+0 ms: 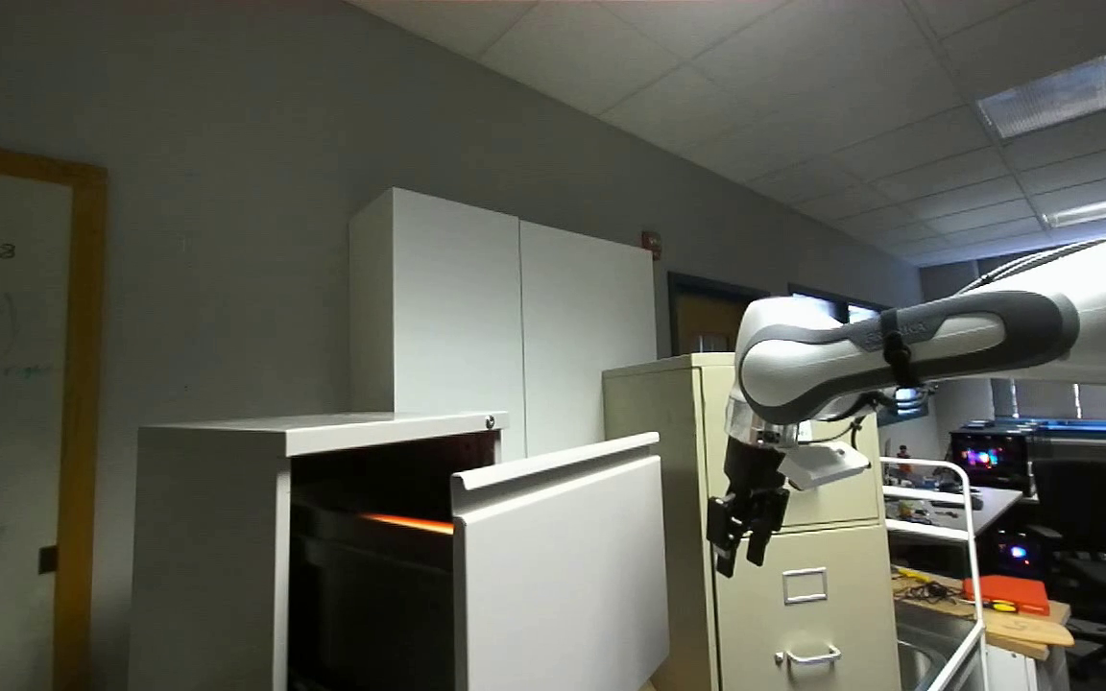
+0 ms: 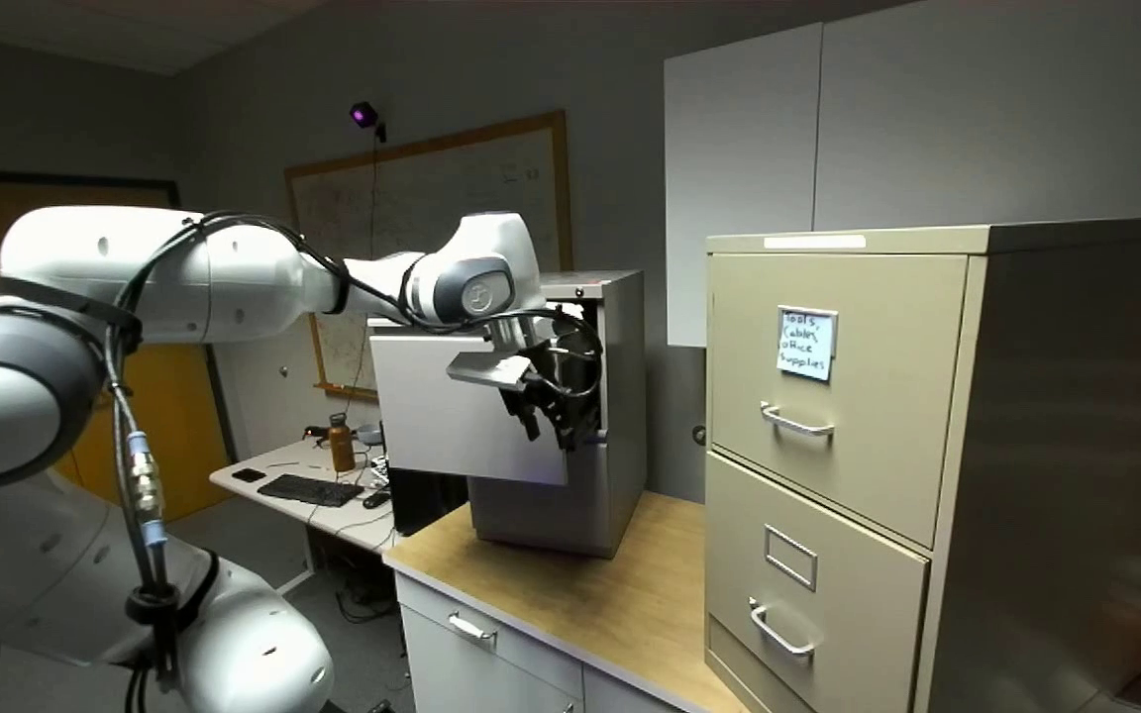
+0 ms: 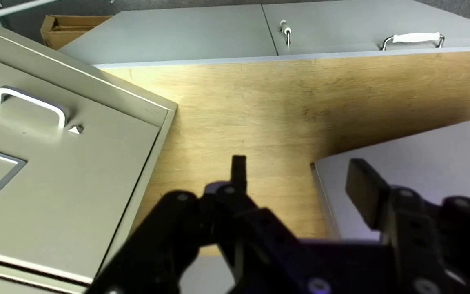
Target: Close the top drawer on the left
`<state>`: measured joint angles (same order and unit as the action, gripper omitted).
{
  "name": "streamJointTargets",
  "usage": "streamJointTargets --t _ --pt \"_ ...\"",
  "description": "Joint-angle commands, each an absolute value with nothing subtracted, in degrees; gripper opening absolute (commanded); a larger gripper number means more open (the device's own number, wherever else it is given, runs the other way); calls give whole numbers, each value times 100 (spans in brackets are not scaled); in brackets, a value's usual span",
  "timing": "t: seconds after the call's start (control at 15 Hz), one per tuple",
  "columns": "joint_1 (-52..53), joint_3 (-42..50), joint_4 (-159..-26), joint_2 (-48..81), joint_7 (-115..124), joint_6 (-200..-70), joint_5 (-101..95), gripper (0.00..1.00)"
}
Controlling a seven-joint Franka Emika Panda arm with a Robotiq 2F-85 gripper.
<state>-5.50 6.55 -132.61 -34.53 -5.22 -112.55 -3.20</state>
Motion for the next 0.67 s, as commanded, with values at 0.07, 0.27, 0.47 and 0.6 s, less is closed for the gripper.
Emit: streamJointTargets --t 0.07,0.27,0.47,0.6 --pt "-386 472 -13238 -3699 -474 -11351 -240 28" --pt "-149 363 -13134 -3628 -489 -11781 -61 5" --pt "62 209 -13026 -3497 -462 -12205 26 0" --pt "214 121 -12922 -3394 -480 -12448 112 0"
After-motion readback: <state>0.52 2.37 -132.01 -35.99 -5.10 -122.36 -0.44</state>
